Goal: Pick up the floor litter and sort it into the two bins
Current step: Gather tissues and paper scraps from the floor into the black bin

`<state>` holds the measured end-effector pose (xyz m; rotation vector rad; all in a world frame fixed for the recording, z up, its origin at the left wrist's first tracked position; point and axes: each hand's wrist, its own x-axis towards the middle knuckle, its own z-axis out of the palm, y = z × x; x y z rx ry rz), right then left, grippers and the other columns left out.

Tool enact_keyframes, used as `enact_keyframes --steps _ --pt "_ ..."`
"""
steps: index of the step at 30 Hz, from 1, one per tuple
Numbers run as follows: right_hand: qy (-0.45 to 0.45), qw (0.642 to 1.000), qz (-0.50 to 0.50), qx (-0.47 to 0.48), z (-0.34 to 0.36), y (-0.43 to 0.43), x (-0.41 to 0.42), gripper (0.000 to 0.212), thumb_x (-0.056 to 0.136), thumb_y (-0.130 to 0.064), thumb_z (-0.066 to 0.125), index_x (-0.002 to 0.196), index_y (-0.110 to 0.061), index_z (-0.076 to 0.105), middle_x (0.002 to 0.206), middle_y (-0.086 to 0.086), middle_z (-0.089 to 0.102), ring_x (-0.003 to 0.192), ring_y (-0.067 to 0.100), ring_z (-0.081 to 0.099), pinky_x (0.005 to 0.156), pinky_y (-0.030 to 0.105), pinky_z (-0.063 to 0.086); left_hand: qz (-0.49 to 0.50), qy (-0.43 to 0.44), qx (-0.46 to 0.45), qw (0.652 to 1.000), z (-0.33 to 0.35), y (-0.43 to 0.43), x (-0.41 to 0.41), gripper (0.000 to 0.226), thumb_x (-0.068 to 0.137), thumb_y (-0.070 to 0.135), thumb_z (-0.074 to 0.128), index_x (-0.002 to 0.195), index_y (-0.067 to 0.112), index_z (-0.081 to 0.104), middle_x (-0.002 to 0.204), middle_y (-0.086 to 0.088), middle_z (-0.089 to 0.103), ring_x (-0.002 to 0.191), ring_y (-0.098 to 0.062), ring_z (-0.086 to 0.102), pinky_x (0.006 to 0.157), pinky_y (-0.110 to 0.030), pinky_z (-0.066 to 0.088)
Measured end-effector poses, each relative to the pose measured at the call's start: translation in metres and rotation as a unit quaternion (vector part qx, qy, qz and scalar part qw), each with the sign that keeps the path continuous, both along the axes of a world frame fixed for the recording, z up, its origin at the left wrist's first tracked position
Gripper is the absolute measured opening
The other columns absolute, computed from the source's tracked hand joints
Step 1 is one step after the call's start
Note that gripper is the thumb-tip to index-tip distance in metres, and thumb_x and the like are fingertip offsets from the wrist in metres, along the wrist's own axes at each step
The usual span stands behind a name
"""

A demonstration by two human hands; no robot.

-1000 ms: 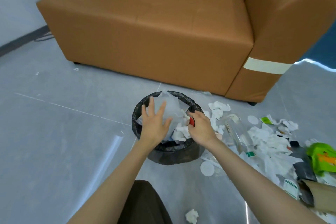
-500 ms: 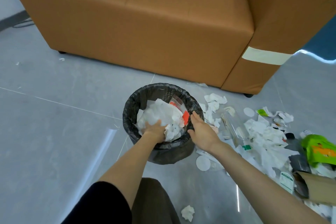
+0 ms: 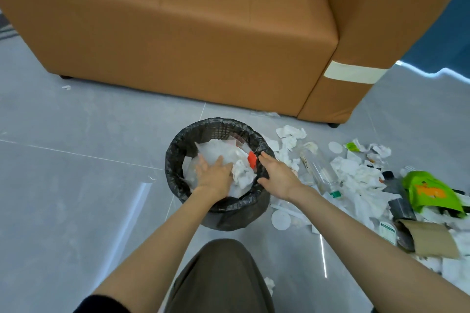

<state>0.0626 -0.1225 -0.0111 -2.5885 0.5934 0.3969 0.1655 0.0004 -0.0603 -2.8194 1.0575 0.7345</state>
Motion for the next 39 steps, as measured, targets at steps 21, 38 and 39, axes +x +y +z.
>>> enact_keyframes --steps 21,38,39 --pt "0.056 0.951 -0.298 0.064 -0.102 -0.119 -0.102 0.053 0.086 -0.017 0.059 0.135 -0.016 0.04 0.137 0.013 0.042 0.126 0.03 0.041 0.102 0.033 0.036 -0.057 -0.016 -0.235 0.97 0.022 -0.093 -0.071 0.054 0.099 0.026 0.038 0.149 0.016 0.019 0.156 -0.007 0.016 0.144 -0.024 0.014 0.115 -0.034 0.018" --pt "0.072 0.955 -0.267 0.105 -0.16 -0.098 -0.094 0.008 0.083 -0.022 0.06 0.081 -0.015 0.058 0.085 0.004 0.061 0.093 0.026 0.06 0.068 0.024 0.044 -0.175 -0.199 -0.19 0.945 -0.026 -0.051 -0.066 0.079 0.054 -0.012 0.075 0.128 0.009 0.056 0.134 -0.011 0.054 0.134 -0.031 0.04 0.107 -0.044 0.034" --pt "0.06 0.954 -0.267 0.12 -0.154 -0.1 -0.092 0.016 0.085 -0.019 0.058 0.07 -0.015 0.053 0.075 0.001 0.056 0.085 0.023 0.057 0.059 0.023 0.04 -0.175 -0.196 -0.182 0.948 -0.025 -0.05 -0.066 0.08 0.053 -0.012 0.075 0.128 0.01 0.056 0.134 -0.011 0.054 0.134 -0.031 0.04 0.107 -0.044 0.033"
